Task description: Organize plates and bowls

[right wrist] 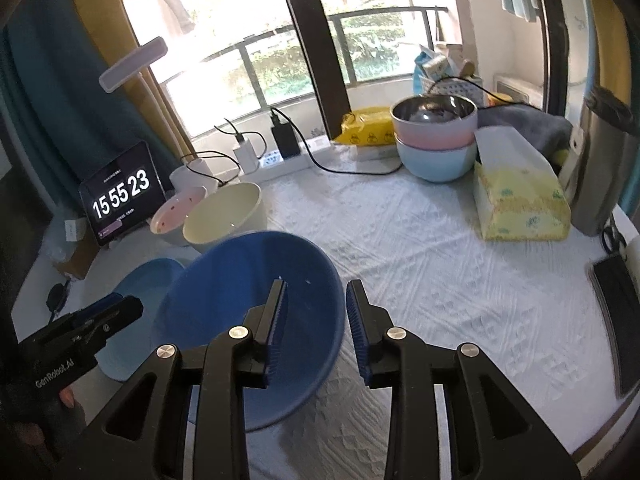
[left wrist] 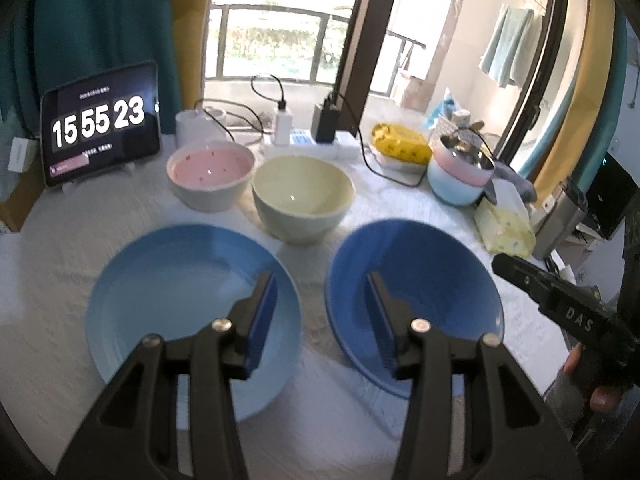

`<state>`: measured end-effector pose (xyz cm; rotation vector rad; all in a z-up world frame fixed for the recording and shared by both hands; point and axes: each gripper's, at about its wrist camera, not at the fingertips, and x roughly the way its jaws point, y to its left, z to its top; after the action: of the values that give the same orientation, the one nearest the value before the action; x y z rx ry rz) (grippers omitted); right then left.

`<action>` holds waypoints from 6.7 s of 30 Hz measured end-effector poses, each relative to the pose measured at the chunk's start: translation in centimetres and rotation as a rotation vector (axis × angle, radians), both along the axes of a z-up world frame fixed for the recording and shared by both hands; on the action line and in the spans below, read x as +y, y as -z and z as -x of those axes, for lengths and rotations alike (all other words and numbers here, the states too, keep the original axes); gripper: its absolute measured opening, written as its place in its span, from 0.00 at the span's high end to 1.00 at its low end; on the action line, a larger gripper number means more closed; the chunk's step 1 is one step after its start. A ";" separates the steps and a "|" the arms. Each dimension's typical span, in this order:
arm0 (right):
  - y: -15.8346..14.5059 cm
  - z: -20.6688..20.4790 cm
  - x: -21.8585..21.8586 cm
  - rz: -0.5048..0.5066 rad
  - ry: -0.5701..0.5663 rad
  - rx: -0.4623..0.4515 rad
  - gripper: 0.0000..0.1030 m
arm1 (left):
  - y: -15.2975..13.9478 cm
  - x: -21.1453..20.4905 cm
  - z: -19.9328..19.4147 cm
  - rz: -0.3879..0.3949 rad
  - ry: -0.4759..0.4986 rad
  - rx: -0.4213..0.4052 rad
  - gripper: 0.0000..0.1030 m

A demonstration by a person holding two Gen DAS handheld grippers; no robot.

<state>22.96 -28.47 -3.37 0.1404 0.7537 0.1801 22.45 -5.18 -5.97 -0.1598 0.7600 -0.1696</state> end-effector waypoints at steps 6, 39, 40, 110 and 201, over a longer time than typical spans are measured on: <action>-1.3 -1.1 1.3 0.012 -0.038 -0.023 0.69 | -1.3 1.1 -1.0 -0.015 -0.041 -0.015 0.54; -3.4 -10.0 7.8 0.177 -0.301 0.005 0.69 | -2.4 4.5 -7.2 -0.021 -0.125 -0.045 0.54; -3.3 -10.3 8.1 0.187 -0.309 0.005 0.69 | -2.2 4.6 -7.4 -0.019 -0.127 -0.042 0.54; 7.2 -20.7 9.9 0.100 -0.245 0.383 0.84 | 5.6 2.5 -15.7 0.033 -0.029 0.163 0.81; 3.4 -3.4 1.7 0.051 -0.113 0.343 0.86 | 2.1 -4.9 -1.9 -0.047 0.164 0.054 0.88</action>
<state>26.35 -26.75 -6.73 0.0805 1.1080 0.2473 24.31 -10.04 -8.12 -0.0580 0.8304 -0.3035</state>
